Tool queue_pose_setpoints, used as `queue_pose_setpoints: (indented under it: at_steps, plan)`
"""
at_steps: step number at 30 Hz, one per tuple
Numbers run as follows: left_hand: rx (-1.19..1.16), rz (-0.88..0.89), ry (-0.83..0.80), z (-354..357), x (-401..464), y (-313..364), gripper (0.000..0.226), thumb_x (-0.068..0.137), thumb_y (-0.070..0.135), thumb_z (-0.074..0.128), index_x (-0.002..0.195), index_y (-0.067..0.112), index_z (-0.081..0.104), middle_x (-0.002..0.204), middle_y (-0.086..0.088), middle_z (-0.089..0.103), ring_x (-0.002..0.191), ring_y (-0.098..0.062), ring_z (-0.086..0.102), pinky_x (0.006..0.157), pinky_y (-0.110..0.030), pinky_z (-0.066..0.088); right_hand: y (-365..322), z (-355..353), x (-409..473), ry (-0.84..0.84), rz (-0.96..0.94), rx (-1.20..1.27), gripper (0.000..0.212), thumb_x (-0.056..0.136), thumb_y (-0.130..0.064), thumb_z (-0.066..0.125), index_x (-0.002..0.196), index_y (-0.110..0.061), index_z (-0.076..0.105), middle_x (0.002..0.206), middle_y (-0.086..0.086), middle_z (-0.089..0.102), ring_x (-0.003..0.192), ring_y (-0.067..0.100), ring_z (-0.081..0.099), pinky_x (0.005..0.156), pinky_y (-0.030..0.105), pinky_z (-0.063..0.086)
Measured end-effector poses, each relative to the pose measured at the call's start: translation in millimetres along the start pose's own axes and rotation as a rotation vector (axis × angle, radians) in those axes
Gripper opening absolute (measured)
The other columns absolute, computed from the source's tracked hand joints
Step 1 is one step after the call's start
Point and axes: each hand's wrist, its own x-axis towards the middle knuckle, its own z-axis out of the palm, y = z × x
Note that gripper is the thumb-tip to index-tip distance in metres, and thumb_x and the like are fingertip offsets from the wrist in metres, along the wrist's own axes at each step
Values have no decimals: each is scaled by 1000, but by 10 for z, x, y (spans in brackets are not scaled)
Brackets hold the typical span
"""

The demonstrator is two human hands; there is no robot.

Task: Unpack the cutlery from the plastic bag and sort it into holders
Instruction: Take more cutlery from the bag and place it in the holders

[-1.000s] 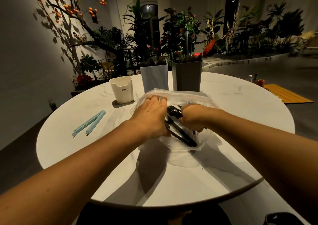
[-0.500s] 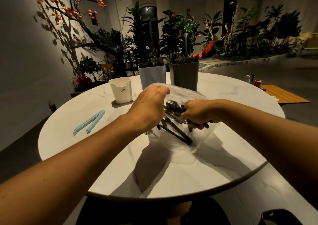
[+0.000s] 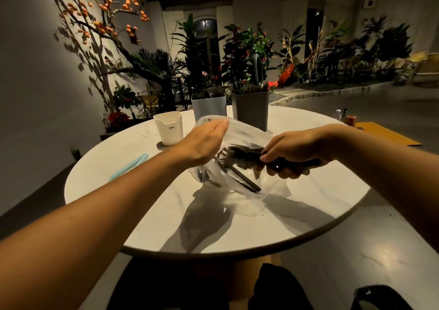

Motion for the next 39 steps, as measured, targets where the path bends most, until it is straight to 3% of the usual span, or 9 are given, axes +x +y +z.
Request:
queue_pose_setpoints:
  at_steps: [7, 10, 15, 19, 23, 28, 34, 37, 39]
  plan:
    - [-114, -156, 70, 57, -46, -49, 58, 108, 47, 16, 133, 7, 50, 137, -16, 53, 124, -29, 50, 112, -49, 37, 155, -181, -244, -100, -70, 163, 30, 101, -27, 49, 113, -8, 69, 82, 6, 61, 57, 10, 49, 47, 20, 35]
    - [-283, -251, 101, 76, -60, 5, 51, 107, 51, 18, 115, 14, 53, 117, -12, 59, 112, -26, 58, 106, -49, 45, 182, -218, -305, -173, -143, 220, 35, 91, -31, 55, 116, -11, 69, 84, 5, 61, 62, 11, 50, 50, 21, 34]
    - [-817, -445, 40, 79, -62, 96, 58, 105, 54, 31, 127, 4, 52, 118, -22, 64, 101, -28, 67, 67, -32, 62, 192, -128, -250, -210, -145, 162, 39, 89, -33, 58, 120, -13, 68, 88, 6, 62, 65, 13, 51, 51, 22, 38]
    - [-666, -345, -39, 126, -66, 135, 39, 106, 40, 43, 102, 9, 67, 100, -14, 71, 97, -27, 69, 76, -31, 60, 104, -13, -187, -190, -136, 118, 27, 97, -25, 56, 118, -13, 66, 81, 4, 61, 59, 10, 50, 48, 19, 42]
    - [-565, -246, 34, 151, -60, 126, 28, 105, 17, 47, 90, 10, 70, 90, -9, 69, 85, -22, 70, 64, -26, 60, -17, 15, -138, -168, -137, 47, 31, 95, -31, 57, 116, -10, 66, 81, 6, 57, 58, 10, 49, 47, 19, 42]
    - [-651, -145, 279, 40, -18, 141, 32, 104, 25, 48, 88, 7, 68, 93, -19, 68, 87, -29, 69, 59, -33, 61, -72, -38, -66, -170, -202, 58, 55, 83, -44, 61, 112, 2, 61, 74, 4, 51, 56, 12, 42, 45, 20, 35]
    - [-730, -33, 450, -200, 132, 194, 33, 105, 29, 45, 85, 11, 64, 90, -11, 64, 84, -21, 64, 58, -28, 57, -229, -112, 29, -206, -373, 183, 32, 90, -41, 55, 98, -11, 60, 73, 4, 42, 57, 14, 31, 49, 25, 22]
    - [-946, -80, 558, -447, 302, 167, 49, 107, 47, 28, 94, 13, 62, 95, -9, 69, 91, -20, 66, 74, -34, 56, -403, -231, 42, -223, -486, 304, 26, 96, -38, 46, 92, -14, 56, 69, -1, 36, 54, 12, 26, 50, 26, 16]
    - [-1076, -148, 467, -516, 403, 70, 65, 105, 55, 18, 99, 9, 64, 103, -15, 72, 98, -25, 68, 84, -38, 54, -512, -301, 89, -143, -544, 389, 31, 101, -39, 40, 86, -16, 53, 66, -4, 33, 51, 9, 25, 44, 21, 17]
